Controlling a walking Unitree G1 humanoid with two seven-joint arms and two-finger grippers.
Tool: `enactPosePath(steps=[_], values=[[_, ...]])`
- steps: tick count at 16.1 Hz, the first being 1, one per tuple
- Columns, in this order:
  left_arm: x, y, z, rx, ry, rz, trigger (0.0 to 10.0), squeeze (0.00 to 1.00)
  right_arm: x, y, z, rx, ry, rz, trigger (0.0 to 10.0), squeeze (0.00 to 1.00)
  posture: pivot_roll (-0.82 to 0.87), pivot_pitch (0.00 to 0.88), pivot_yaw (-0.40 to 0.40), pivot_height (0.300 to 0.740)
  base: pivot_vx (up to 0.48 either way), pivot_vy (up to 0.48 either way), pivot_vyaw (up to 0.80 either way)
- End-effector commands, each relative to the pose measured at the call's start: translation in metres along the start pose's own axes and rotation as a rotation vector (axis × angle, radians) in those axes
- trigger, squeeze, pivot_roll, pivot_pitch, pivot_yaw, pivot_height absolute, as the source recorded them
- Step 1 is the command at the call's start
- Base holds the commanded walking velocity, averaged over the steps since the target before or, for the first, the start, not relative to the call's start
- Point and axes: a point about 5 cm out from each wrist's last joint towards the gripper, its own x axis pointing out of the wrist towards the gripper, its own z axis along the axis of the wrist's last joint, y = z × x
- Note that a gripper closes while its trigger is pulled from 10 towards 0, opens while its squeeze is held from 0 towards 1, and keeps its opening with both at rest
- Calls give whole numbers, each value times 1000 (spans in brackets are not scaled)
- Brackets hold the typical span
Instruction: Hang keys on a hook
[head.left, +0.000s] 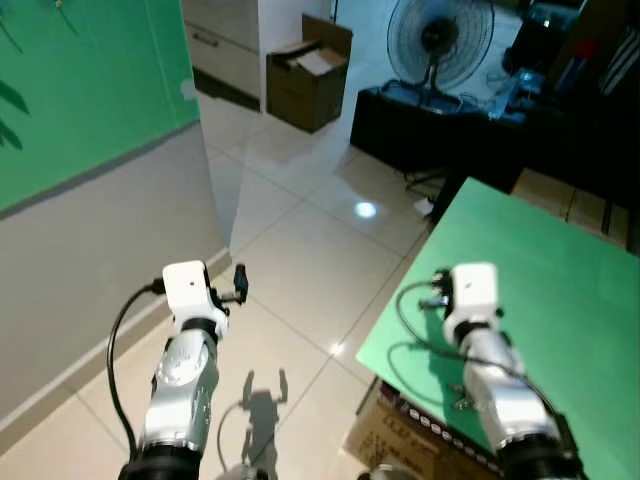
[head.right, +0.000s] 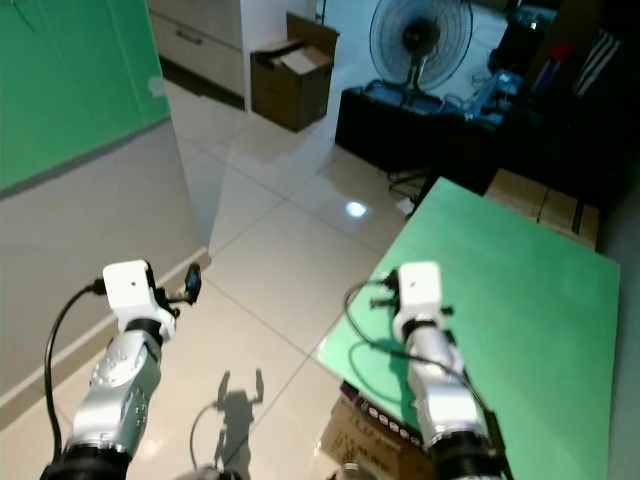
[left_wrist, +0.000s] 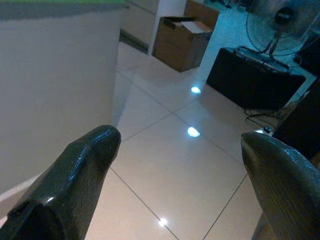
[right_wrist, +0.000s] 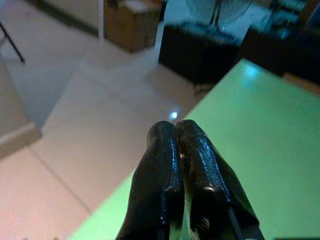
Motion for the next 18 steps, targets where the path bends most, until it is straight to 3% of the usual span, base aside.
enactPosePath(steps=[1,4,9,12,14,18], values=[[0,-8,5,4,-14,-36,10000,0,1,-4,14,27,-73,-10,0,0,-126,0,-31,740,0,0,0],[1,-11,12,11,-35,-56,10000,0,5,3,11,28,-67,1,0,0,-112,0,-22,740,0,0,0],[1,-3,17,39,-29,-44,10000,0,3,15,7,15,-46,26,0,0,-100,0,-3,740,0,0,0],[-12,-1,11,8,-26,-44,10000,0,-20,11,8,-29,-75,75,0,0,-106,0,2,740,0,0,0],[-13,-2,9,6,-19,-51,10000,0,-32,11,-5,-39,-31,78,0,0,-119,0,4,740,0,0,0],[-13,-6,7,8,-9,-61,10000,0,-36,6,-1,-45,-41,79,0,0,-138,0,17,740,0,0,0]])
